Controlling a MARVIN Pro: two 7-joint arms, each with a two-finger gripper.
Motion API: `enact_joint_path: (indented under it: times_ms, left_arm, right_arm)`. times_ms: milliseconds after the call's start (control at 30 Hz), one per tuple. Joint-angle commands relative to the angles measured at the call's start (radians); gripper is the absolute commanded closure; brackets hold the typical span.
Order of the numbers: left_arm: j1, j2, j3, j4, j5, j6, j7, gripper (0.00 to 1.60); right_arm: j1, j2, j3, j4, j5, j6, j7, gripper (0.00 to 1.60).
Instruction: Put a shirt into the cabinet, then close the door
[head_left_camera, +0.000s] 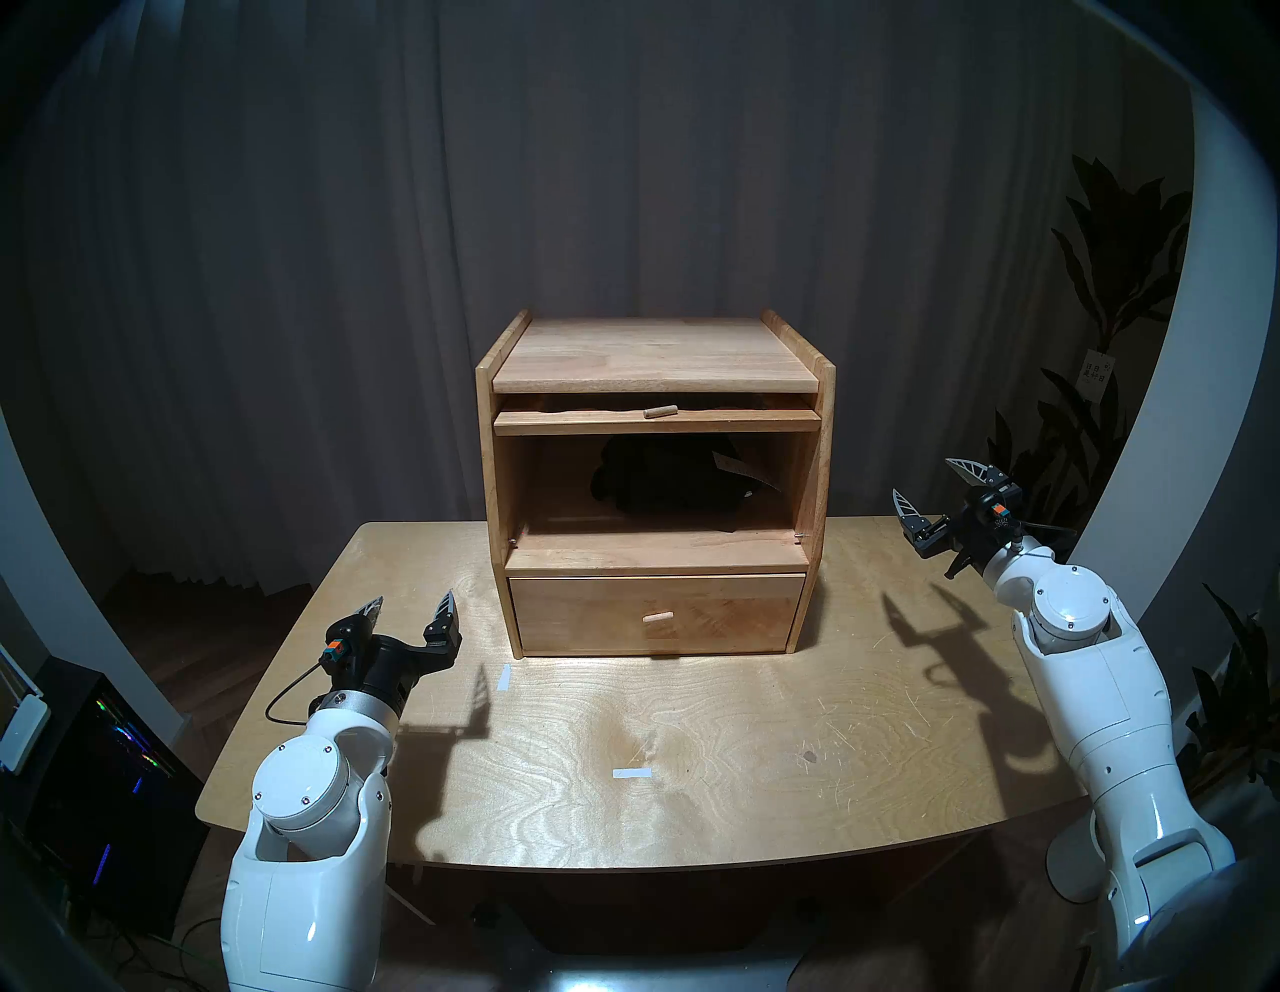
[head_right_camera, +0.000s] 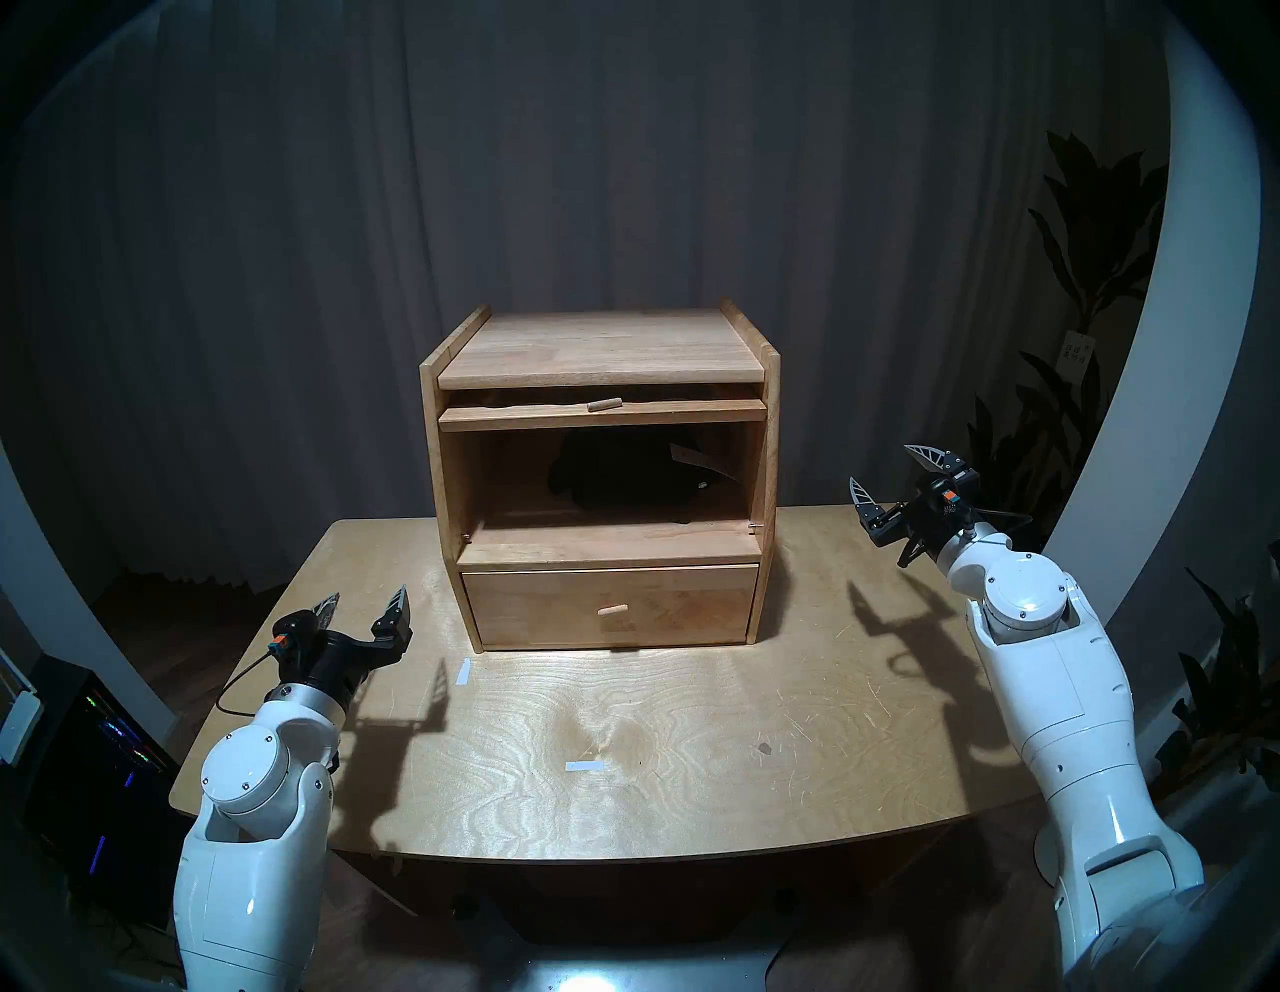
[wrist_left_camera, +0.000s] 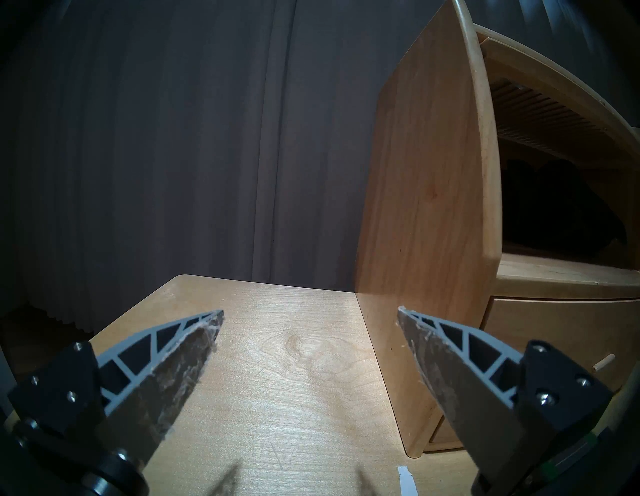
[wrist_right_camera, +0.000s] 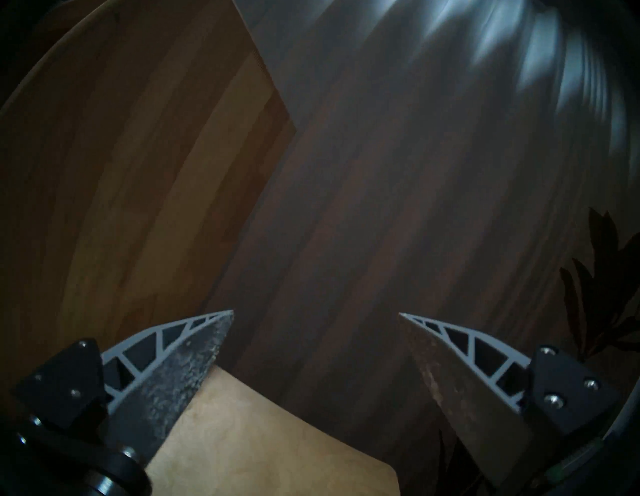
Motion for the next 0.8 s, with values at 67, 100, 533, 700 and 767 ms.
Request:
enact_joint_path:
  times_ms: [67,100,533,700,767]
  left_arm:
    - [-0.001,-0.002,-0.001,-0.029,-0.002,-0.004,0.0,0.0]
    - [-0.001,-0.001,-0.001,-0.028,-0.002,-0.004,0.0,0.0]
    - [0.051,0.038,-0.026,-0.087,0.026,-0.136,-0.052,0.0]
    - [0.067,0.047,-0.044,-0.155,-0.034,-0.201,-0.129,0.0]
    - [0.07,0.049,-0.046,-0.183,-0.067,-0.216,-0.167,0.0]
  right_arm:
    - [-0.034,0.014,0.054,-0.066,0.039,0.036,0.009,0.0]
    - [-0.038,0.014,0.054,-0.073,0.034,0.027,0.006,0.0]
    - [-0.045,0.019,0.046,-0.082,0.002,0.018,0.0,0.0]
    - [-0.044,0.018,0.046,-0.08,-0.002,0.02,0.0,0.0]
    - [-0.043,0.017,0.046,-0.079,-0.005,0.02,0.0,0.0]
